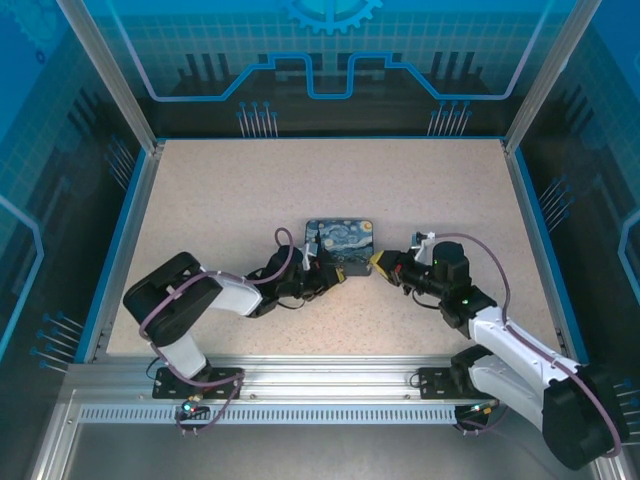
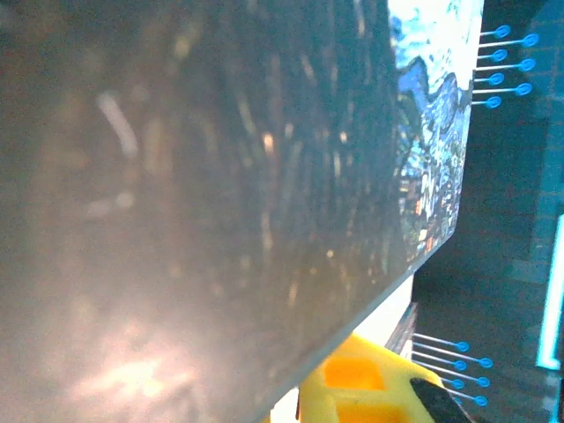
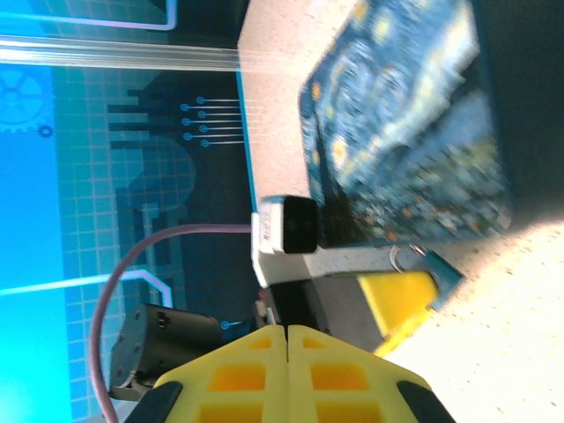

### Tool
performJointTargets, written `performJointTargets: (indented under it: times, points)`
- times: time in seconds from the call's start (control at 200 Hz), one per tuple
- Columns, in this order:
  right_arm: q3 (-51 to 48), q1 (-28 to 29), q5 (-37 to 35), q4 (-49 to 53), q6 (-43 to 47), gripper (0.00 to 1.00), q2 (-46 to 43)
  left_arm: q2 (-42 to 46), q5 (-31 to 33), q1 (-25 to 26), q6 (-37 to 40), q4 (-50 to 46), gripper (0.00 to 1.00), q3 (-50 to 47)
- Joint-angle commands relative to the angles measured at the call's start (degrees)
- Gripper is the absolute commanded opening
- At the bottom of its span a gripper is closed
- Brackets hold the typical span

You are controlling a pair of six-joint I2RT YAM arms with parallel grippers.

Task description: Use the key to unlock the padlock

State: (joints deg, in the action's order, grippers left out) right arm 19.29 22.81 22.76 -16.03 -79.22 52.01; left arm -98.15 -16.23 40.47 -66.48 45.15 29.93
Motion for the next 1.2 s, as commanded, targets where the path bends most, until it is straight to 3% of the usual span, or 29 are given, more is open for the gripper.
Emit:
performJointTargets:
  times: [0.0,0.245,0.805,1.196]
  points:
    - [-1.85,-0.78,1.09,2.14,1.58,0.00,-0.68,-2.98,0.26,0.11,-5.80,7.61,0.00,0.37]
    - [-4.13,-0.84,0.66,0.87,1.98,0.00,1.40,-4.02,-0.29,0.04,-7.63,9.09,0.00,3.62]
    - [-7.16,-0.84,-2.36,-16.39,-4.57,0.00,12.21,-5.86,3.21,-0.12,-12.56,15.31,0.00,3.55]
    - [-6.39,-0.34,-4.49,-20.10,-6.37,0.00,15.66,-6.62,5.90,-0.08,-15.57,19.84,0.00,2.37]
